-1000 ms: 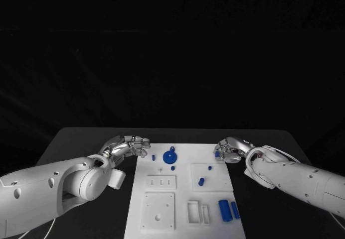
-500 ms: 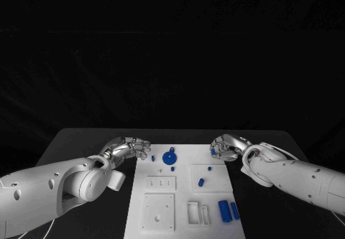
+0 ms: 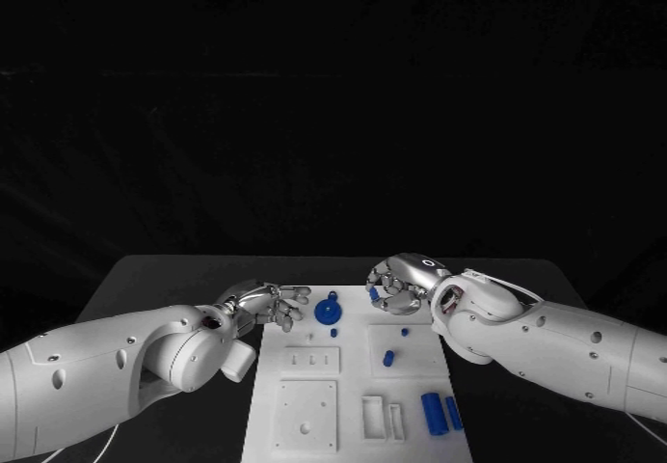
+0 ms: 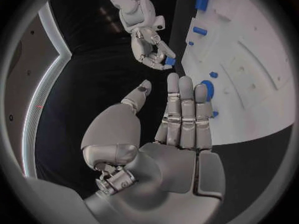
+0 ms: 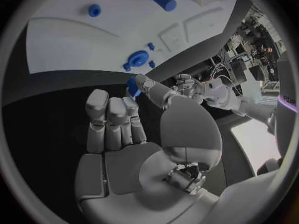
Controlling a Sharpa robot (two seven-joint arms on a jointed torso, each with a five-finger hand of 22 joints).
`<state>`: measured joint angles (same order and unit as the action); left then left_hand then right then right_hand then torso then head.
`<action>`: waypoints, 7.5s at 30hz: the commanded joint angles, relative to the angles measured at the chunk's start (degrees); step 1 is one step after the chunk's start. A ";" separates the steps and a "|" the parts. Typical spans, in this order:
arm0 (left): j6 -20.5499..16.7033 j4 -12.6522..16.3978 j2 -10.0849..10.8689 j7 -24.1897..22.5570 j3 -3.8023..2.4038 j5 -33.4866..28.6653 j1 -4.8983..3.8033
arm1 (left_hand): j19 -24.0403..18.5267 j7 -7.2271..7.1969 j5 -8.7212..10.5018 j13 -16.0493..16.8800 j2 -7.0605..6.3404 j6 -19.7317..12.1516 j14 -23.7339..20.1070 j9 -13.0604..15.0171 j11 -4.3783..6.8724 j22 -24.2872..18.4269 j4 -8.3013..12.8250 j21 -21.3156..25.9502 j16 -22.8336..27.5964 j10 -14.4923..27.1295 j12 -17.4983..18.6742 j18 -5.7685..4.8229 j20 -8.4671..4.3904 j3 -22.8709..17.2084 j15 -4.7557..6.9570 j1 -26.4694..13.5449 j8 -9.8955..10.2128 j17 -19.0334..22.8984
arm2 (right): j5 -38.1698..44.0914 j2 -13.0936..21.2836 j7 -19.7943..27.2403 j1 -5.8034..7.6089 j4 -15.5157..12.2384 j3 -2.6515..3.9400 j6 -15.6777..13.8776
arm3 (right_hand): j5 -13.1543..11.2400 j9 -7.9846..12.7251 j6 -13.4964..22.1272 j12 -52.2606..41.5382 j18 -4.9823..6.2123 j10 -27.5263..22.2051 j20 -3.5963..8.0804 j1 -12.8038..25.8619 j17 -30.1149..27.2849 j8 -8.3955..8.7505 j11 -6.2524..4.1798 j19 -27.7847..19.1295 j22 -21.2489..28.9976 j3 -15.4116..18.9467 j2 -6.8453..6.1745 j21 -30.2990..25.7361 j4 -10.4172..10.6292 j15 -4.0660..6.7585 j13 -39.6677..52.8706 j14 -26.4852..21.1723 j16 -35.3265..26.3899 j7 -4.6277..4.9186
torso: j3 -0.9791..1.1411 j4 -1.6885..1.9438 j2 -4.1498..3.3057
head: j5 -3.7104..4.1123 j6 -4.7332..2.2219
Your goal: Assemble the parts on the task board
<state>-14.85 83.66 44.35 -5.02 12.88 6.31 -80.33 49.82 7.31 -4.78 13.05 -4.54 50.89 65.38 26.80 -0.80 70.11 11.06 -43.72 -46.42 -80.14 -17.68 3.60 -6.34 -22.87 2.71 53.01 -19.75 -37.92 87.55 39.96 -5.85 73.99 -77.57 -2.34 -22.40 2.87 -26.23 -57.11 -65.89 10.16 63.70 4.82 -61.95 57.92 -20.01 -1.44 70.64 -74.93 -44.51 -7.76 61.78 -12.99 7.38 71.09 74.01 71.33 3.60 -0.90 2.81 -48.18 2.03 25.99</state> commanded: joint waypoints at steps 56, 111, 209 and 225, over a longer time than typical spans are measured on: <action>-1.81 -0.90 -3.63 7.43 -0.06 3.28 -0.31 | -0.28 -0.34 1.76 6.59 0.97 0.76 -0.88 -0.80 0.22 -0.45 -0.78 -3.56 -4.89 3.03 -6.55 -0.28 -2.86 -0.18 1.14 -1.14 2.21 -0.77 | 7.62 -10.22 -7.96 -0.49 -2.73 0.01 2.20 | -0.06 -2.89 -2.21 -0.03 4.84 0.66 0.36 0.01 0.16 -1.51 -0.12 0.58 -0.64 -0.77 0.21 0.08 -0.97 0.33 -0.22 0.33 -0.08 1.19 | 0.21 0.08 1.95 | -1.58 0.59; -1.30 -1.08 -3.83 8.49 0.04 5.51 -0.29 | -0.80 -2.39 1.75 10.81 7.10 7.95 -0.23 1.24 1.95 -2.26 3.23 -7.01 -8.84 2.92 -9.59 -1.25 -3.73 -9.87 2.04 3.69 -0.89 -0.07 | 7.38 -11.07 -8.37 -1.56 -2.05 -0.07 2.34 | -0.06 -3.02 -2.22 0.04 4.84 0.72 0.38 0.21 0.21 -1.48 -0.12 0.70 -0.59 -0.96 0.23 0.02 -1.22 0.33 -0.27 0.39 -0.17 1.19 | 0.15 0.06 1.88 | -1.72 1.21; 1.28 -8.86 -11.80 27.16 0.96 45.25 3.91 | 5.92 -9.05 -16.48 25.07 6.85 21.12 6.96 24.67 8.75 -1.91 5.39 -22.91 -35.06 -1.29 -38.92 0.82 -9.46 -13.13 10.80 -6.00 -2.62 -1.74 | -12.31 0.06 1.87 1.79 8.98 2.17 -7.44 | 14.69 -0.19 6.12 5.25 4.84 -4.51 -0.38 5.67 0.04 4.25 2.81 -1.62 0.08 13.37 -7.16 -4.67 4.31 -2.45 -6.15 -1.37 -4.43 4.26 | 1.45 -0.35 2.74 | -4.11 6.70; 2.22 -9.37 -11.52 27.45 0.95 48.50 5.27 | 6.22 -9.24 -17.59 25.22 7.35 21.53 7.24 25.36 8.92 -1.64 5.49 -23.24 -35.66 -1.21 -40.17 1.04 -9.46 -13.60 10.87 -6.80 -2.90 -1.51 | -12.31 -0.14 1.86 1.82 9.09 2.23 -7.12 | 15.73 -0.15 6.07 5.18 4.84 -4.52 -0.45 5.58 0.08 4.23 2.81 -1.56 0.03 13.46 -7.09 -4.78 4.35 -2.44 -6.36 -1.34 -4.50 4.26 | 1.30 -0.42 2.80 | -4.28 7.35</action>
<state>-13.68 74.19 32.81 22.26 13.83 53.27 -75.13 55.73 3.59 -22.13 38.17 2.29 60.52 69.64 27.86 7.15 68.39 16.64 -66.74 -81.79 -81.77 -57.64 4.00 -8.19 -36.13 10.22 46.39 -22.26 -39.51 75.24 39.89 -4.56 75.79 -68.44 -0.14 -29.96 18.31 -26.47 -51.12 -60.95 10.13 59.68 4.48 -55.98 58.02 -15.62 1.33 69.27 -74.90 -31.39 -15.07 57.23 -8.70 4.87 64.78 73.15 67.17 7.28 0.44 2.37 -45.37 -2.25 33.32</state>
